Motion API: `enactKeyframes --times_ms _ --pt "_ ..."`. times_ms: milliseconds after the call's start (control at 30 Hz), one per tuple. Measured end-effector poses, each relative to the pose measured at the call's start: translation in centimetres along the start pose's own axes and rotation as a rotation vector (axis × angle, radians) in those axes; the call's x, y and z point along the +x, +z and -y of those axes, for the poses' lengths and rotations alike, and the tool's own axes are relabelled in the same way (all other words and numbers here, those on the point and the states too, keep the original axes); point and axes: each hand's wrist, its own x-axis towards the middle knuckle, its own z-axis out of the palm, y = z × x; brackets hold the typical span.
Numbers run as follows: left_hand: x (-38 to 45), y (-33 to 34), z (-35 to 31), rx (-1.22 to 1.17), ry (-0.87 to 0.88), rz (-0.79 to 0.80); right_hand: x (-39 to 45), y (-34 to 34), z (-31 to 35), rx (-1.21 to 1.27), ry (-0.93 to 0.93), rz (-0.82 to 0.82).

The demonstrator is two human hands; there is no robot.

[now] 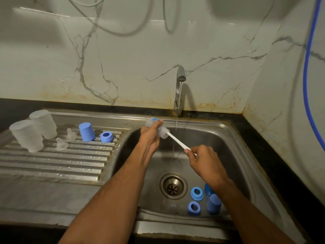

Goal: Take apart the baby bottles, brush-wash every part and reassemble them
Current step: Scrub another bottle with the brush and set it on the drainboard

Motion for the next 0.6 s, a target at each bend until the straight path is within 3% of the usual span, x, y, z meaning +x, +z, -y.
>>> enactKeyframes --times_ms 233,400,600 --pt "0.39 -0.58 -0.25 -0.003 0.029 0.009 0.48 -0.22 0.25 0.164 -0.024 0.151" --pt "0.19 -0.58 -0.94 -0.031 0.035 0.02 0.26 -0.28 0.05 0.117 -0.089 0.036" --pt "0.34 0.08 -0.31 -0.083 -0.015 0.019 0.3 -0.12 0.33 0.118 0.031 0.001"
